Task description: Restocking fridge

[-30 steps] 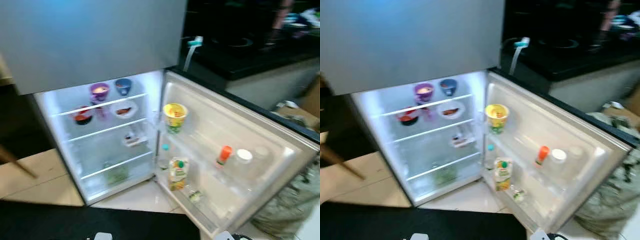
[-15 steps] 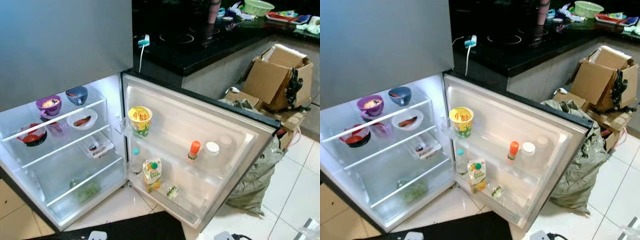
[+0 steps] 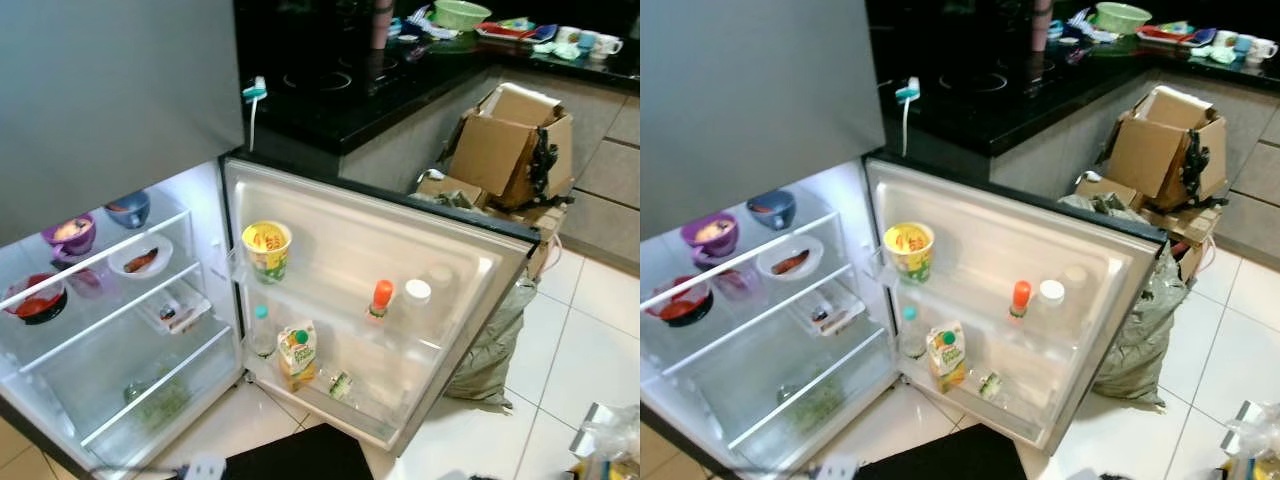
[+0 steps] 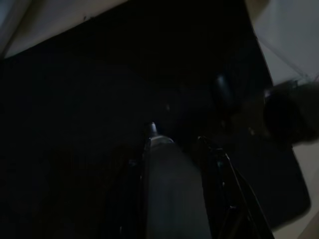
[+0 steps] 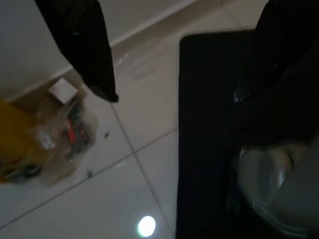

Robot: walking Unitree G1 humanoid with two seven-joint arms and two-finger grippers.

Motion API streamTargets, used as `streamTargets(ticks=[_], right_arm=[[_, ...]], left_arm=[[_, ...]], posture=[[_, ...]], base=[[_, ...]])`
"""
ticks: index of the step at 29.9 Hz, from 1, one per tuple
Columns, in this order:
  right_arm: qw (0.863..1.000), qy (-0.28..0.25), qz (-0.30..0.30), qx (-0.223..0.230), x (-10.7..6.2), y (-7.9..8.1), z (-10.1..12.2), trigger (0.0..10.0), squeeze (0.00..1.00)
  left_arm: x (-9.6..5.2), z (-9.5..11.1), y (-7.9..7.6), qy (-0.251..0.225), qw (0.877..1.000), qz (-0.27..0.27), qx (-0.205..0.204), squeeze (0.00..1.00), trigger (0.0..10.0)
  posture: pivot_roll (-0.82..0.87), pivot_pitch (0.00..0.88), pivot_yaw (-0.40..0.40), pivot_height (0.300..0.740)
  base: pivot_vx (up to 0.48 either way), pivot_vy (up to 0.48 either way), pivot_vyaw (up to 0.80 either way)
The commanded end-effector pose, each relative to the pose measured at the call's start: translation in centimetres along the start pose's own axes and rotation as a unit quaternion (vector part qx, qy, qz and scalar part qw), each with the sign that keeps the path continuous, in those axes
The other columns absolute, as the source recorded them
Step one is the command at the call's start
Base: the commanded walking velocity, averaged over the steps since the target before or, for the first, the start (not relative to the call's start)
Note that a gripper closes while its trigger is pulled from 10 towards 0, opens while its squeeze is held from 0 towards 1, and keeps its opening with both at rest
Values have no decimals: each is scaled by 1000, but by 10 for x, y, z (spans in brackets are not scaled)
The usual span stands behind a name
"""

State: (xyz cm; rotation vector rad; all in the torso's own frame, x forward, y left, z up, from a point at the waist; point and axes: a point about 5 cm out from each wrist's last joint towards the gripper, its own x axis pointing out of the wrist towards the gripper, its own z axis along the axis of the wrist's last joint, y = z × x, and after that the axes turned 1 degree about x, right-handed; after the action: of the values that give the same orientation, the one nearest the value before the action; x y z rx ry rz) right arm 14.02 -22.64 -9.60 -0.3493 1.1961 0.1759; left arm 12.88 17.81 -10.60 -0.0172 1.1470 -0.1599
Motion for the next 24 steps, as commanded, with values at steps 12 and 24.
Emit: streamTargets(ticks=[12,24], right_arm=[[1000,4,0,5,0,3,-4,10000,0],[1000,17,-5,-12,0,2,-6,10000,0]], left_arm=[[-2,-9,3,15,1000,0,-1,0,10000],[-2,-7,3,11,1000,-3,-2,0,10000]], posture=[[-45,0,6,740],[-47,0,5,740]], base=[[0,-343,0],[0,0,0]])
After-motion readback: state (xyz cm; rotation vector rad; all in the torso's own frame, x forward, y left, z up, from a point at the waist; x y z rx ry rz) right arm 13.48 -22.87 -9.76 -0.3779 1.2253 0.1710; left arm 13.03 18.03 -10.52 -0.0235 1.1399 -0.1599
